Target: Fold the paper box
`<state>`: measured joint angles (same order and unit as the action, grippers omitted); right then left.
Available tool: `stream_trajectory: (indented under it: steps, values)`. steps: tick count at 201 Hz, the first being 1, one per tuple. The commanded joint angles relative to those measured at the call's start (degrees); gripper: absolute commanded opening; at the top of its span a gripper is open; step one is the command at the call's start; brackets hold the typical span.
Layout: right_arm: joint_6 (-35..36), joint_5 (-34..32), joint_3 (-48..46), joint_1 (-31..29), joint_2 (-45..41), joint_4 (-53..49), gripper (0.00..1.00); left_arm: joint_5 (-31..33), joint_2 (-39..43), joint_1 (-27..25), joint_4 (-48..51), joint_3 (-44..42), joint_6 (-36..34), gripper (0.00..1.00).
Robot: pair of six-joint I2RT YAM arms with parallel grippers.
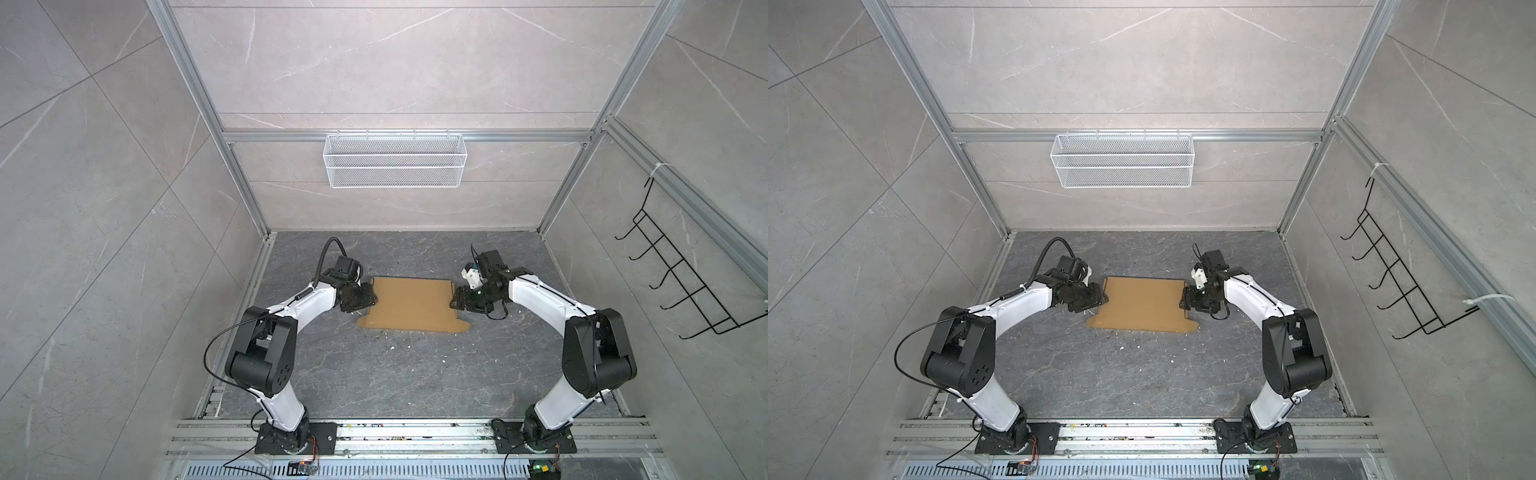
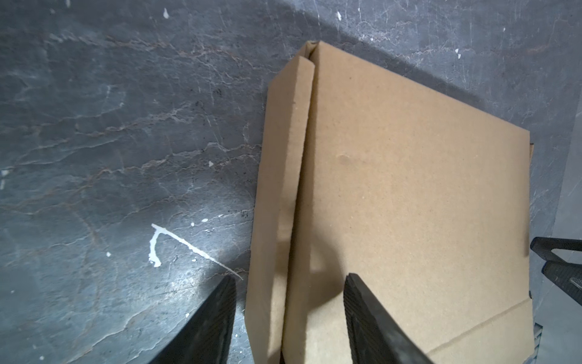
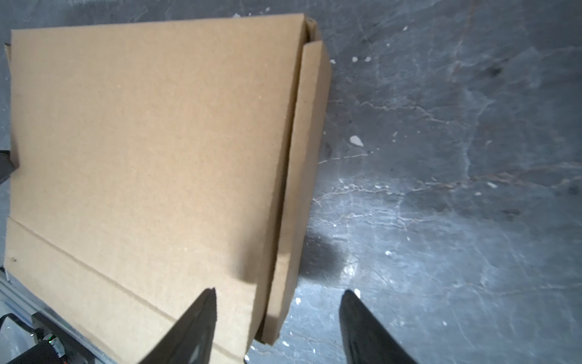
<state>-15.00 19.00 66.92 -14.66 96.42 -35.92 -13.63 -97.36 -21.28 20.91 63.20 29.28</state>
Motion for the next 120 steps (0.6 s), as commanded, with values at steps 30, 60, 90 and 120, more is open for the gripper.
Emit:
stream_trajectory:
  steps: [30, 60, 90, 120]
  values:
    - [-0.46, -1.5, -3.25, -0.06, 2.97, 2.4, 0.58, -0.89, -2.91, 0.54, -2.93, -2.58, -2.09, 0.53]
    - [-0.38, -2.77, -4.74, -0.04, 4.75, 3.61, 0.48, -1.8, -3.76, 0.54, -4.97, -4.29, -1.05, 0.46]
    - [-0.55, -2.94, -5.36, -0.07, 4.97, 4.54, 0.44, -2.12, -4.04, 0.54, -5.79, -5.69, -0.96, 0.37]
    - [-0.97, -1.05, -4.18, -0.03, 3.79, 3.98, 0.48, -2.2, -2.47, 0.54, -3.86, -4.9, -1.49, 0.35]
